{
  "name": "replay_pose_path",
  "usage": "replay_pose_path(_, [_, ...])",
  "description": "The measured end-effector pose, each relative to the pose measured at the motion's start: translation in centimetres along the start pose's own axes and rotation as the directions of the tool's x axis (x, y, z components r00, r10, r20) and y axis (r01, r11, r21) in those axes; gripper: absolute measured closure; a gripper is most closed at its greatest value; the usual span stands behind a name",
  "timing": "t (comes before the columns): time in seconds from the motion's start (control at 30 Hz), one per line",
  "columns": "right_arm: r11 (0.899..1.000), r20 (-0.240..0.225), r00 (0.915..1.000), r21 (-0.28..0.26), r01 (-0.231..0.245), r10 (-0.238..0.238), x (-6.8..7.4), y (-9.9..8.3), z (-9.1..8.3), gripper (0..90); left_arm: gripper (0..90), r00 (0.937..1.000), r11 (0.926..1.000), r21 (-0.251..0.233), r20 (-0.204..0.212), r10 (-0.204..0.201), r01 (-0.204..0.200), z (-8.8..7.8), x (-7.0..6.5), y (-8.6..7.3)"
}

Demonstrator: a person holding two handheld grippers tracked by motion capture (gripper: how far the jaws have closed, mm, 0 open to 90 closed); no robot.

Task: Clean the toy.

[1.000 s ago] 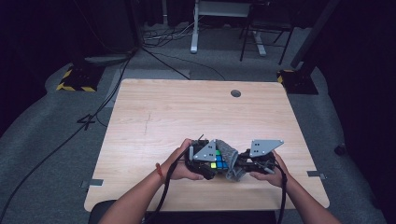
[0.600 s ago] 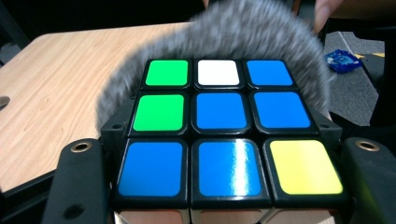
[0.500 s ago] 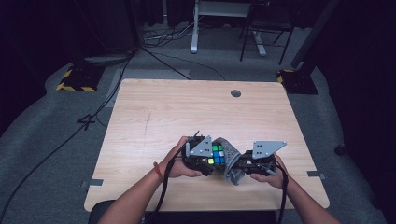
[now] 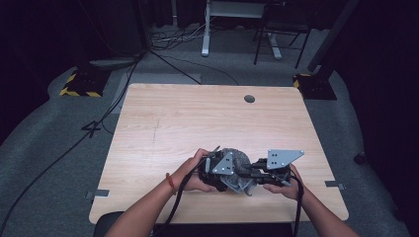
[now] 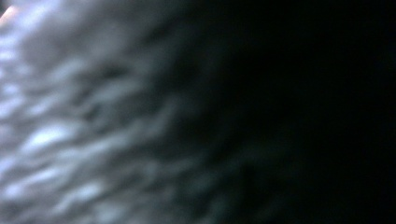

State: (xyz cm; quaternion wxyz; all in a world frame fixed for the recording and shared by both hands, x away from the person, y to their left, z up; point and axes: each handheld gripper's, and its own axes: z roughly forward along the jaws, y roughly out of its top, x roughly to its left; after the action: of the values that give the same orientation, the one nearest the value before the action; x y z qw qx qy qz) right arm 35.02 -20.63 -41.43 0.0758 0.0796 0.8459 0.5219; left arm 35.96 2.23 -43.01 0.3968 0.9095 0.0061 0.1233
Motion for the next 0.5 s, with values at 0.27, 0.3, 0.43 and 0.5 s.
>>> replay_pose_path(0.27, [0.996,0.058,0.9970,0.064,-0.056,0.052,-1.2,-1.2,-0.4,80.0,33.3,0.9987,0.9958,-0.076,0.008,-0.050,0.051,-1.3,0.6,-0.1])
replay_pose_path(0.3, [0.995,0.060,0.9966,0.083,-0.061,0.056,-1.4,-1.5,-0.2,80.0,33.3,0.9985,0.9942,-0.093,0.007,-0.054,0.054,-1.4,0.7,0.0])
replay_pose_path(0.43, [0.985,0.027,0.9970,0.155,-0.076,0.073,-1.5,-2.1,0.7,79.9,33.3,0.9982,0.9912,-0.118,0.014,-0.058,0.060,-1.9,0.7,0.1])
replay_pose_path(0.5, [0.983,0.004,0.9967,0.164,-0.081,0.082,-1.5,-2.3,1.1,79.9,33.3,0.9984,0.9898,-0.131,0.015,-0.055,0.056,-2.0,0.7,0.1])
